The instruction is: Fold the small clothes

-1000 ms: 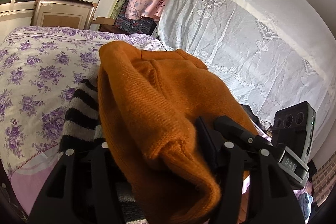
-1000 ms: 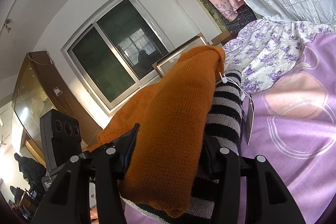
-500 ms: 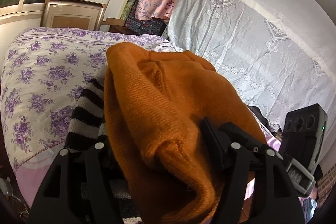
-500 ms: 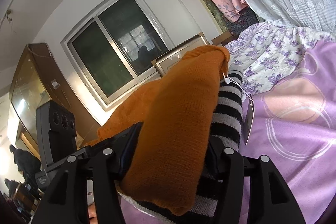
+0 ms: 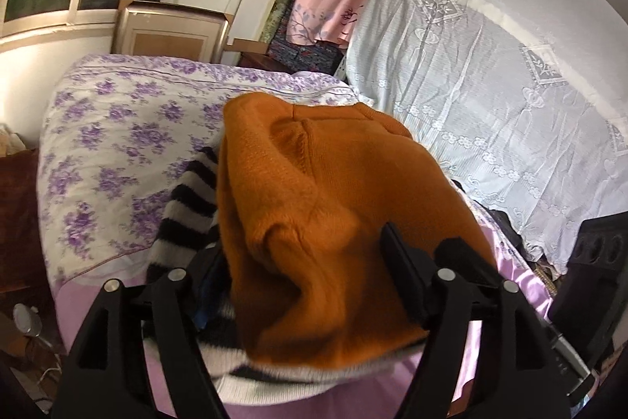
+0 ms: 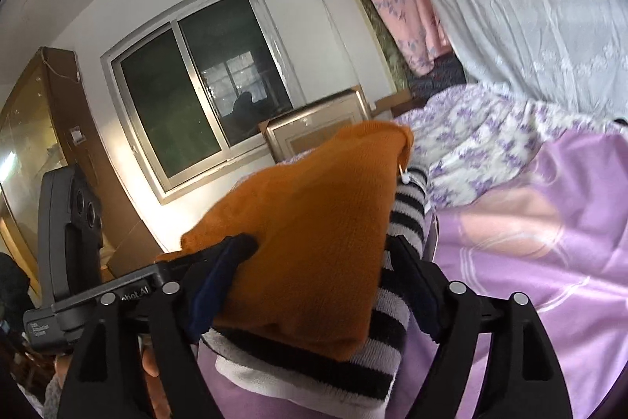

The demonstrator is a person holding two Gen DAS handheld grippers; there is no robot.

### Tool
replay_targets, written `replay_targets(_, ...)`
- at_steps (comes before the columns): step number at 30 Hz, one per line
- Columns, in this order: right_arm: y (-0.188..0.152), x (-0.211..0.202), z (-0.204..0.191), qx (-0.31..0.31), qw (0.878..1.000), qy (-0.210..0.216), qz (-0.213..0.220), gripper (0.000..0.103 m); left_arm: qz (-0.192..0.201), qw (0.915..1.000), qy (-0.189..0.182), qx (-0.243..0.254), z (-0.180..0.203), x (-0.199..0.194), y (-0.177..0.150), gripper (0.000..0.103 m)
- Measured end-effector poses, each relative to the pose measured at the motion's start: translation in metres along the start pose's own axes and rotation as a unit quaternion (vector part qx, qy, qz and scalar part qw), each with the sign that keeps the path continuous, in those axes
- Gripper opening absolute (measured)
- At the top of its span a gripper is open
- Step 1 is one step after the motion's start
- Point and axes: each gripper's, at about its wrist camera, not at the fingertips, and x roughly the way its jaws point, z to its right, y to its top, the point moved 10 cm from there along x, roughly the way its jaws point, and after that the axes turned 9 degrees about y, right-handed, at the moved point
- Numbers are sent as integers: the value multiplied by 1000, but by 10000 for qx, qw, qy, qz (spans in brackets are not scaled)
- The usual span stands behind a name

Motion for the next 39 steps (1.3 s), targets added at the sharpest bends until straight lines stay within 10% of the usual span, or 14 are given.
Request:
replay_targets(24,5,-80,-42,-372,9977,-364,441,99,466,9936,937,427,6,-100,-22,93)
replay_targets(39,-1,-125,-60,-658,9868,-1375,550,100,706,9771,1915,604,-6,-152,-39,99)
